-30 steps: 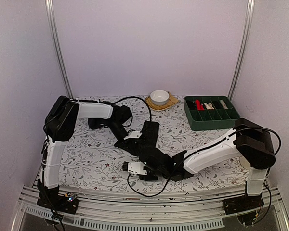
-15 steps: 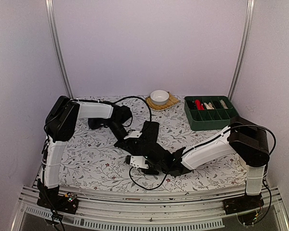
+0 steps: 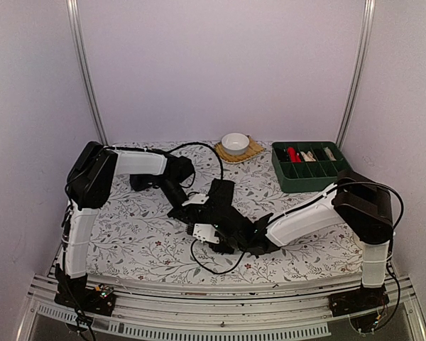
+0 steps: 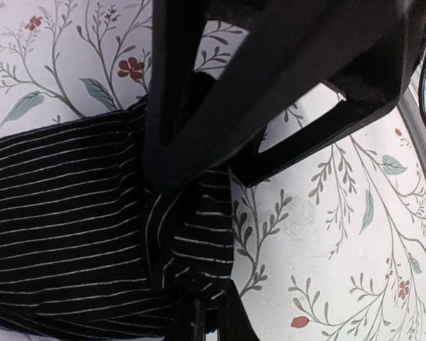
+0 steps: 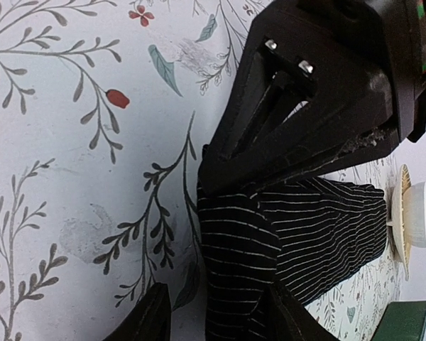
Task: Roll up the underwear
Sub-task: Roll the underwear at the center of the board.
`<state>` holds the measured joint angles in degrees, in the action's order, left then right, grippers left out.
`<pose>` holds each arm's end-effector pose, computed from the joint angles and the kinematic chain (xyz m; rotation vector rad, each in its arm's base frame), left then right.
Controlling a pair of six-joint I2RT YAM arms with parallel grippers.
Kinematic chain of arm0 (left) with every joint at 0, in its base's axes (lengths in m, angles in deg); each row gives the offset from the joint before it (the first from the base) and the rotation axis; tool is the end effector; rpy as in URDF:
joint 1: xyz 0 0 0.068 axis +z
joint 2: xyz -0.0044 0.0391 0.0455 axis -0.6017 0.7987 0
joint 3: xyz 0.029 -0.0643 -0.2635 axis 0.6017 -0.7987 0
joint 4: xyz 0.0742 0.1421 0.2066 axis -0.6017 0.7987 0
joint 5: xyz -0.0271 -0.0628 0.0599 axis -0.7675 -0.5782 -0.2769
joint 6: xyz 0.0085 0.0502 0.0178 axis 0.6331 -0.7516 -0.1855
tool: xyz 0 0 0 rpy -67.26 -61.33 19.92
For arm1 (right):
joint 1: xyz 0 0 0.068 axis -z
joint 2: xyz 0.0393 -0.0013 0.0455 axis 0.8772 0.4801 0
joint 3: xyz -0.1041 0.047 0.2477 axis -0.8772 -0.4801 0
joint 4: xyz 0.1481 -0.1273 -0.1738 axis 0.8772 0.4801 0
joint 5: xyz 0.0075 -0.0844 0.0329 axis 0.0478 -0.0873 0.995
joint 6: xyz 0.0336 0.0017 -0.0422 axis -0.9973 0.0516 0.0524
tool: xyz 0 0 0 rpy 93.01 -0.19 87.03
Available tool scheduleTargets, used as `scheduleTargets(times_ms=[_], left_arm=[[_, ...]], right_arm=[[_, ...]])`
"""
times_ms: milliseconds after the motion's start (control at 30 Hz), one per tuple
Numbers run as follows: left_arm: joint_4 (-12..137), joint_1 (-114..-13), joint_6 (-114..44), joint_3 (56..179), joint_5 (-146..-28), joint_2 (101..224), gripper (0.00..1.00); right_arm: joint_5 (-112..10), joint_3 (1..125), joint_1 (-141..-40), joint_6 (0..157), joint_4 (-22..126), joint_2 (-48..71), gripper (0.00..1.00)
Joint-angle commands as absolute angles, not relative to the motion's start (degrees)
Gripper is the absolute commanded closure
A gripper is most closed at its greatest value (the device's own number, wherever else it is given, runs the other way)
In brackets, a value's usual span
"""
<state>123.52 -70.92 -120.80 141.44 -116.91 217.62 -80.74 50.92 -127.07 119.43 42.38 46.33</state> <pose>0.3379 -0.2537 0.1196 2.2619 1.6857 -0.9443 0.1807 0.3680 0.1183 -1.6030 1.6007 -0.1679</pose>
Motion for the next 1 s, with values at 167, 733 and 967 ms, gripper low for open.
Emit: scheduleTargets(times_ms=[167, 733, 967], left_arm=[[127.88, -70.57, -121.41, 140.92, -112.55, 221.33, 1.0], [119.67, -70.41, -121.61, 132.59, -112.14, 212.44, 0.7], [111.62, -69.81, -121.68, 123.38, -111.0, 203.25, 0.38]], right_arm=[[-80.24, 52.74, -126.14, 117.9, 46.3, 49.6, 0.55], [-56.51, 56.42, -120.47, 106.18, 57.8, 47.82, 0.97], [-46.32, 60.14, -117.98, 102.93, 62.45, 48.78, 0.97]])
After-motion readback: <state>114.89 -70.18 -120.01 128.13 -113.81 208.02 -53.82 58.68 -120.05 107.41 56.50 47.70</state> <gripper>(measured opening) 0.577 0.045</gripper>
